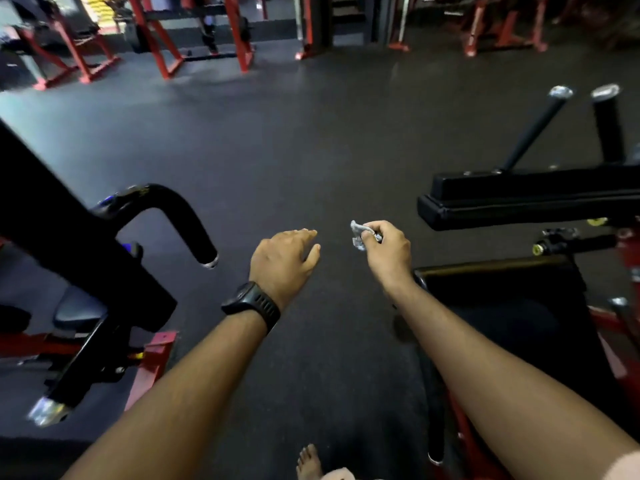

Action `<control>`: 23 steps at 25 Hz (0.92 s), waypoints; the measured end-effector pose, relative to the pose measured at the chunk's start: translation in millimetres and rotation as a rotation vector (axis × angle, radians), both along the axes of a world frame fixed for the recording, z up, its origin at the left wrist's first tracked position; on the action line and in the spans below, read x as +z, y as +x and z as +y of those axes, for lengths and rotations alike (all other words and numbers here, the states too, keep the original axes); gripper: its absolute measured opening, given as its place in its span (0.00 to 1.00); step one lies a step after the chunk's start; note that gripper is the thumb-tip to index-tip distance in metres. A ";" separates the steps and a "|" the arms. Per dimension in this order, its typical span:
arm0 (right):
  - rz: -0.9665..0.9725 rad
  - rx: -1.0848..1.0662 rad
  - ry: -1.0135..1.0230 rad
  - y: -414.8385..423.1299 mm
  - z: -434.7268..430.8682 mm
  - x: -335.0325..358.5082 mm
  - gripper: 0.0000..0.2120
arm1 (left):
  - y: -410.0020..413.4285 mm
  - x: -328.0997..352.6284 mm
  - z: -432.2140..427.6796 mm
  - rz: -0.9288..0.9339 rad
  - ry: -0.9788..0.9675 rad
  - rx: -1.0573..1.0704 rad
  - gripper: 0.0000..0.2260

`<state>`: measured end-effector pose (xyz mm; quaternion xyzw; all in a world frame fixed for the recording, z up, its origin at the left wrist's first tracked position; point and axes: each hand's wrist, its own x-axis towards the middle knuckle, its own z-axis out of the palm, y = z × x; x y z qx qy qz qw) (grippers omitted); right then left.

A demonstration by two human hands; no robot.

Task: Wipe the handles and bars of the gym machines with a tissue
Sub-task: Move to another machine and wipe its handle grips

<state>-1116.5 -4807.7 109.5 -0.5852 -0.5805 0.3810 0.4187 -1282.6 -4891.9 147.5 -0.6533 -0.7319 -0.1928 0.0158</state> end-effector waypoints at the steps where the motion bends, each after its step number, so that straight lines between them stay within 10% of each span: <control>1: -0.006 -0.045 -0.006 1.2 11.9 -3.4 0.05 | -1.0 -0.3 17.2 0.002 -0.033 -0.025 0.16; 23: 0.328 -0.316 -0.258 -59.4 358.2 -18.4 0.09 | -50.6 -5.0 396.2 -0.126 -0.189 -0.095 0.16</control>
